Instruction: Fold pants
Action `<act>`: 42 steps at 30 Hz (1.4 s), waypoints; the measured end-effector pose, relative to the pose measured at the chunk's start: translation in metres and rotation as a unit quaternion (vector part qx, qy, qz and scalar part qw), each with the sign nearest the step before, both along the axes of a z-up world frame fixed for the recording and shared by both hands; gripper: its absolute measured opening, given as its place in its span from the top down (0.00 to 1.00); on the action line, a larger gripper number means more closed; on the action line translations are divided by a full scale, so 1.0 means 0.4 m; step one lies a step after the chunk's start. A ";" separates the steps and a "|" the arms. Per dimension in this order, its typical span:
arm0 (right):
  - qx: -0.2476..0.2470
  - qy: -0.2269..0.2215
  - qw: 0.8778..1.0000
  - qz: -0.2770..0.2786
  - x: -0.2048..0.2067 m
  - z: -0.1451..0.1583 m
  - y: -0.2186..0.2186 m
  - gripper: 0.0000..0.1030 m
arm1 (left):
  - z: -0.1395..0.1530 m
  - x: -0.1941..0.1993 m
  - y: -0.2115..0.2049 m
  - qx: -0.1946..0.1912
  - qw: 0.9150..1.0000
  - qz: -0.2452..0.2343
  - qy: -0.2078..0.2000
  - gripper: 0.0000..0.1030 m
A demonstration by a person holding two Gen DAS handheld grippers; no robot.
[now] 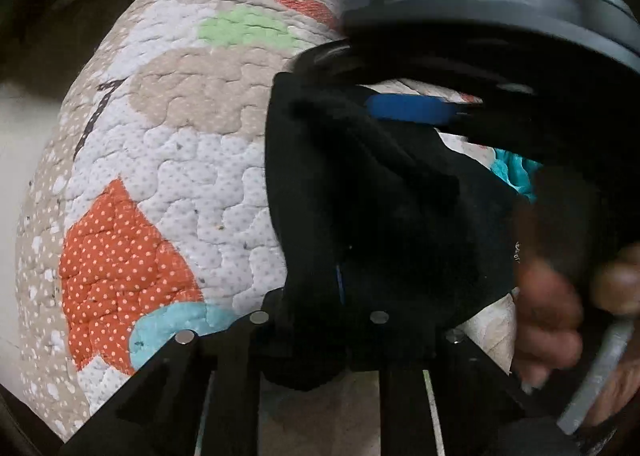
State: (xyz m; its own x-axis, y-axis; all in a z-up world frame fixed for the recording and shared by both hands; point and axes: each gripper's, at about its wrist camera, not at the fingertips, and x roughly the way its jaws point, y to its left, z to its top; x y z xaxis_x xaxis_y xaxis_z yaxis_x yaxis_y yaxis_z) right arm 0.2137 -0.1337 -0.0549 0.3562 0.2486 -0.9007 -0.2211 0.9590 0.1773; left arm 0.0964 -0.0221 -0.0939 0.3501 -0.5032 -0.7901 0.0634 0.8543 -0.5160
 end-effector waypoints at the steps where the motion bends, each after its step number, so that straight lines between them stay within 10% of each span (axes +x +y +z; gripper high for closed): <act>1: -0.018 0.014 1.000 0.010 0.016 -0.026 0.028 0.37 | -0.003 0.000 0.008 -0.004 1.000 0.005 0.005 0.88; 3: -0.057 0.051 0.997 0.019 0.038 -0.084 0.070 0.76 | -0.006 0.000 0.020 -0.010 1.000 0.016 0.012 0.89; 5: -0.050 0.043 0.998 0.012 0.043 -0.076 0.083 0.88 | -0.005 0.000 0.036 -0.012 1.000 0.021 0.016 0.89; 18: 0.032 0.035 0.999 -0.002 0.105 -0.064 0.211 0.87 | 0.007 0.015 0.234 0.009 0.996 0.082 0.021 0.85; 25: 0.093 -0.032 0.994 -0.054 0.026 0.037 0.050 0.49 | 0.059 -0.030 0.331 -0.003 0.997 0.078 0.016 0.78; 31: 0.094 -0.032 0.993 -0.058 -0.141 0.034 -0.045 0.78 | 0.093 0.003 0.304 0.005 0.996 0.092 -0.011 0.71; 42: 0.144 0.011 0.981 -0.126 -0.264 -0.092 -0.104 0.91 | 0.030 0.008 0.209 0.081 0.995 0.046 0.022 0.60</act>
State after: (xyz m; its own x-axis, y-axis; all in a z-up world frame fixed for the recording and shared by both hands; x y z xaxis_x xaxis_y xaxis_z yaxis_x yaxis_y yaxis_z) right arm 0.1083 -0.1753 -0.0916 0.4203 0.4009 -0.8141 0.0232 0.8921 0.4513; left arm 0.0997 0.0615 -0.0819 0.3523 -0.3355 -0.8737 -0.0373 0.9278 -0.3713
